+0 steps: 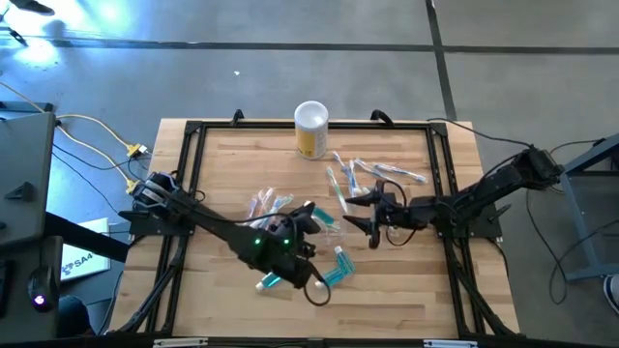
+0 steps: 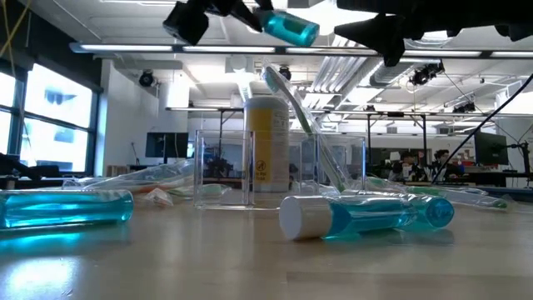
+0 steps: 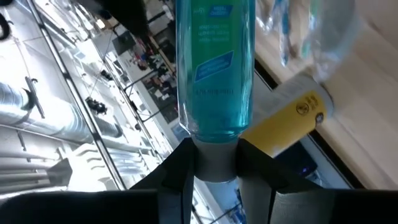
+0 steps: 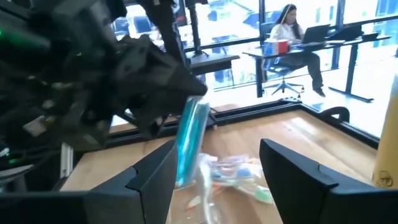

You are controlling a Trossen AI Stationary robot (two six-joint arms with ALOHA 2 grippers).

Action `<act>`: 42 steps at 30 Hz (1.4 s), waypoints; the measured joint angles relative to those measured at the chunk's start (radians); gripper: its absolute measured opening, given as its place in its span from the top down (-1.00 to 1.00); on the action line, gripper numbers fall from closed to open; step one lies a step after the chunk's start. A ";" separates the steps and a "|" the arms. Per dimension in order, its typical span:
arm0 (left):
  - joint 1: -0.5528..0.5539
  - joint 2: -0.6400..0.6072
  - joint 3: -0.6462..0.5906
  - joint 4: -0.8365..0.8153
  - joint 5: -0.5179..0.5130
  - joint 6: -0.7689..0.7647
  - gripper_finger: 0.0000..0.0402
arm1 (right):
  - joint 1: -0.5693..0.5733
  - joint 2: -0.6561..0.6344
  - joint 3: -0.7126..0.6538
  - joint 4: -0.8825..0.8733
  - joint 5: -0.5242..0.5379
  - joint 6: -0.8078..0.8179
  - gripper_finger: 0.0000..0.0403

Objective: Pick & Place toothbrushing station
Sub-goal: Put the blue mouthwash in the transparent organizer

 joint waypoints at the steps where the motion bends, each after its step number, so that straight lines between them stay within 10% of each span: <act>1: 0.001 0.000 0.000 0.024 0.013 0.022 0.59 | -0.001 0.000 0.005 -0.003 0.000 -0.001 -0.10; 25: 0.038 0.000 0.000 0.182 0.057 0.074 0.59 | -0.044 0.182 0.162 -0.088 -0.055 -0.005 -0.08; 34: 0.037 0.000 0.000 0.185 0.053 0.074 0.57 | -0.063 0.181 0.162 -0.134 -0.138 -0.040 0.65; 42: 0.039 -0.001 0.000 0.207 0.133 0.066 0.17 | -0.056 0.181 0.161 -0.140 -0.163 -0.091 0.69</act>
